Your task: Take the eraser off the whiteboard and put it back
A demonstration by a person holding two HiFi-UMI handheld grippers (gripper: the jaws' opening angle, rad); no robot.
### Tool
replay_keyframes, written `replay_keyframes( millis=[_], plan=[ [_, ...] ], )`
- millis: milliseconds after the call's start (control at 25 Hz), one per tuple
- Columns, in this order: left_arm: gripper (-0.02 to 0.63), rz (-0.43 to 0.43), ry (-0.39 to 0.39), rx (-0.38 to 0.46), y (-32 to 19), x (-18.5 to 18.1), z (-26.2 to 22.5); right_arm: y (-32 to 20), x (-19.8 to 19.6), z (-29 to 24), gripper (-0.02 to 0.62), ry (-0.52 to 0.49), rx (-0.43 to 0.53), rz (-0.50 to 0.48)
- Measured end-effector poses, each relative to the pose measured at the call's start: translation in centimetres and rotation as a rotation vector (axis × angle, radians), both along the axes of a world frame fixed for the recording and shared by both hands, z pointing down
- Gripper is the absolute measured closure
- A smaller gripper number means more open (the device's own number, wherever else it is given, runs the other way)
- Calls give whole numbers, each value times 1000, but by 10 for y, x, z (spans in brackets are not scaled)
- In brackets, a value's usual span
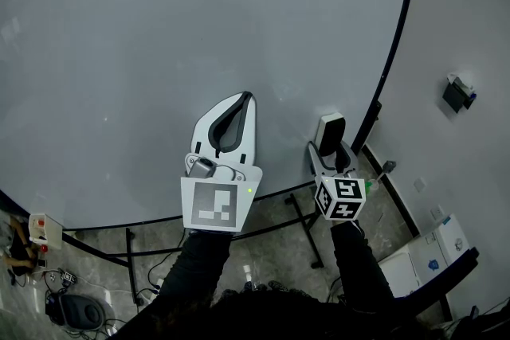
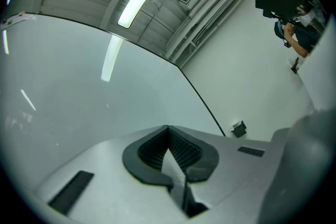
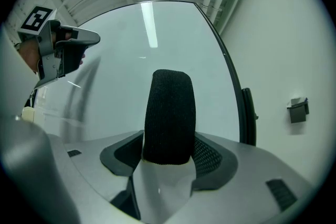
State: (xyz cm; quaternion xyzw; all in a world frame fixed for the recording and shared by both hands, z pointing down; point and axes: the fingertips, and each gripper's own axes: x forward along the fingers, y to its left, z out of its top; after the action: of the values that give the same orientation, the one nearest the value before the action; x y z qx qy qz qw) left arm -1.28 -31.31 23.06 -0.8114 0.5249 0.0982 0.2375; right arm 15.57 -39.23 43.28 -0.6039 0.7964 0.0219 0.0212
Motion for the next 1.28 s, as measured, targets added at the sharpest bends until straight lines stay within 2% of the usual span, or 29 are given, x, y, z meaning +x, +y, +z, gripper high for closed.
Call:
replay_keyframes(
  millis=[440,680,920,1120,1280],
  plan=[
    [600,16,4,-4,0,4,-1,5,0,-1,316,0,-23,-40],
    [600,12,6,-21,-5,2,5,24,1,-15,316,31,13,-43],
    [600,27,12,-42,-3,4,16,45,7,-57,316,-1,109,-5],
    [600,38,20,-68,-2,4,27,62,-1,-78,318,-16,108,-9],
    [600,55,24,-85,1,5,34,74,-9,-90,391,-12,119,1]
  ],
)
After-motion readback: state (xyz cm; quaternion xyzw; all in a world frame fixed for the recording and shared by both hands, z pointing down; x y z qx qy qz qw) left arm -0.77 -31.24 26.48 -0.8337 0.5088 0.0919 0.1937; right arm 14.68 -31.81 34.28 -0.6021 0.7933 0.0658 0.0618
